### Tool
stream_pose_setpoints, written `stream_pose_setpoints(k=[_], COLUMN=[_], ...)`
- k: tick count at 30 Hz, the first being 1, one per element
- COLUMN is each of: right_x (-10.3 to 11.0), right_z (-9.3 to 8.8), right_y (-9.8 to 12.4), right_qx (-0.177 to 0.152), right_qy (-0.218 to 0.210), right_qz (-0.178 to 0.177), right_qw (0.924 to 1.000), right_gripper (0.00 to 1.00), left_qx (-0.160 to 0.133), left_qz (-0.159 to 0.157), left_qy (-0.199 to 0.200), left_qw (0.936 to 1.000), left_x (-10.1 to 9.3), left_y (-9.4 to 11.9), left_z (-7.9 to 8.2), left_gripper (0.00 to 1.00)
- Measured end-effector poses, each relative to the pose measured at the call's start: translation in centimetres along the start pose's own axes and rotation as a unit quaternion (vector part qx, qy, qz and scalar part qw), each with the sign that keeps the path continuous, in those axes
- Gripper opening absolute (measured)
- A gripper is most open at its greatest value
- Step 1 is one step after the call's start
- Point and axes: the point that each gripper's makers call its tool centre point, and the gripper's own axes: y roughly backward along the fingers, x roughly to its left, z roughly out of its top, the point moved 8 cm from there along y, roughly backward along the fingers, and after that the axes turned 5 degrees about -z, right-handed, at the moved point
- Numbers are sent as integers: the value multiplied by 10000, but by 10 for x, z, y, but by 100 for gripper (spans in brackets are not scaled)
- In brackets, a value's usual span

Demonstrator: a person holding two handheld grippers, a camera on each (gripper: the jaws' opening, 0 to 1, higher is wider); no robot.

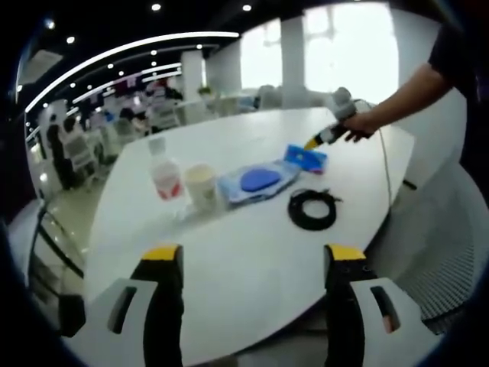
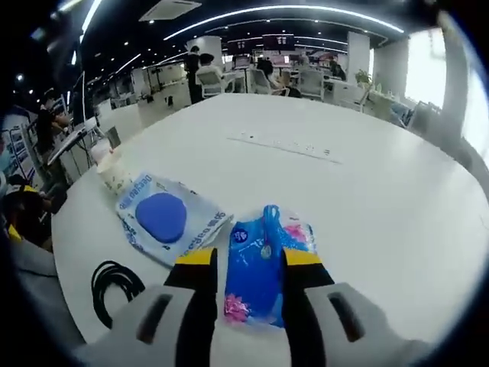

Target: Arrange the tabletop items into an orderly group along one side of the table until the central work area is clear of visible clutter.

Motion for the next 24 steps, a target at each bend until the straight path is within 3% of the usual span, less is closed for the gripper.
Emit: stream_pose_setpoints(k=[7, 13, 20, 24], right_x=[-13, -13, -19, -13], right_z=[-1, -4, -6, -7], right_y=[-17, -24, -37, -34], right_qx=[518, 749, 1026, 1142], right_qy=[98, 165, -35, 114], right_qz=[-5, 50, 115, 126], right_qw=[9986, 9970, 9946, 9933], right_gripper=[34, 31, 20, 8], left_qx=[54, 101, 143, 150], left_qz=[-8, 0, 32, 49], left_qy=[-7, -11, 10, 11], left_qw=[10000, 9999, 9999, 9999], left_x=[0, 0, 1, 1], left_y=[-1, -1, -1, -1], left_z=[-1, -2, -3, -4], left_gripper=[72, 72, 72, 72])
